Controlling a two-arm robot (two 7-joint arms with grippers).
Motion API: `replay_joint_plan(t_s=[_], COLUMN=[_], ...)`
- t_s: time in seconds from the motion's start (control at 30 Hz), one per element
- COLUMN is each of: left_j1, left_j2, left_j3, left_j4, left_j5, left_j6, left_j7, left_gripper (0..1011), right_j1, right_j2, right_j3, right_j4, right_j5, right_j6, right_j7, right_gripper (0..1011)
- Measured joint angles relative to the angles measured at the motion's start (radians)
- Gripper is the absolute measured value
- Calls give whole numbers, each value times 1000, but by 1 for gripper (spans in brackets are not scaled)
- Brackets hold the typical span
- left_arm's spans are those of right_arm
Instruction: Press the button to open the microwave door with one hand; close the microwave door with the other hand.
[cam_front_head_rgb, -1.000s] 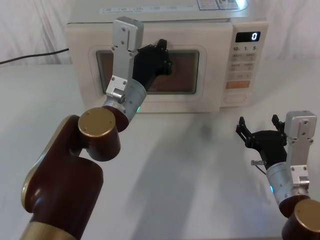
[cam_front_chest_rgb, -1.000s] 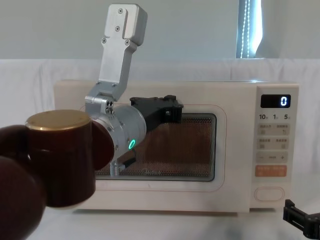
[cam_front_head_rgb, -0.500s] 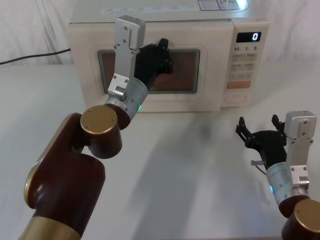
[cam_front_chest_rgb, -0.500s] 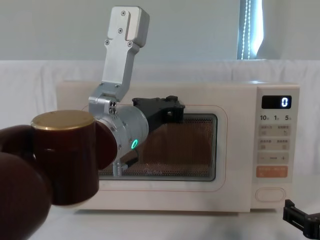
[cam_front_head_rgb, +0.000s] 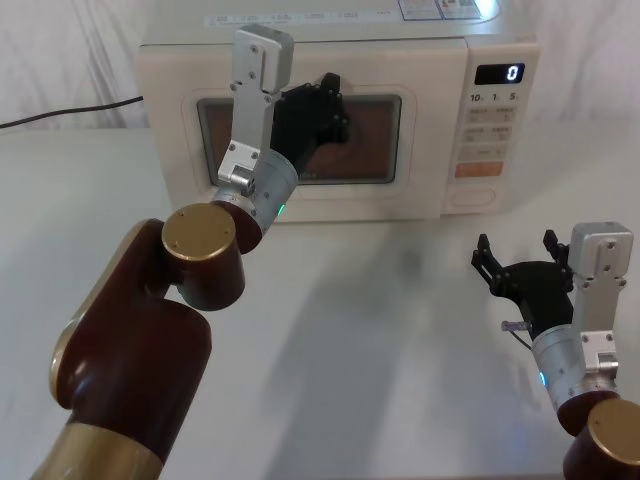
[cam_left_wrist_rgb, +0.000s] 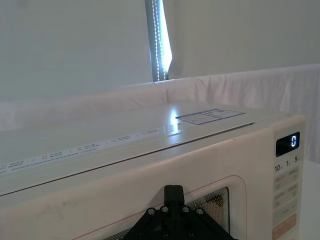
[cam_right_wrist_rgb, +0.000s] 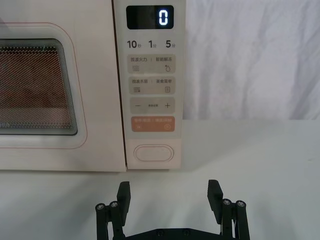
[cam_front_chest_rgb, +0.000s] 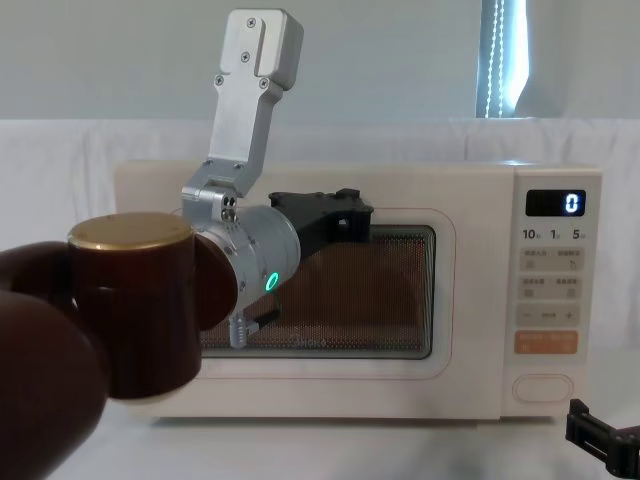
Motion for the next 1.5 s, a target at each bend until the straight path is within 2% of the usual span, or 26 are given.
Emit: replay_joint_plan(t_s=[0.77,1.17,1.5], left_j1=[-2,89,185], left_j2=[-4,22,64], left_j3=[2,-13,-42], left_j4=[2,-112,-222], left_j5=[-10,-23,-49], left_j6=[1,48,89], left_j7=[-3,12,13], left_gripper=[0,0,0], right_j1=[0,0,0], right_j2=[0,0,0], right_j3=[0,0,0], right_j4=[0,0,0], right_j5=[0,0,0], right_j6=[0,0,0], right_j7=[0,0,0], right_gripper=[1000,1000,1000])
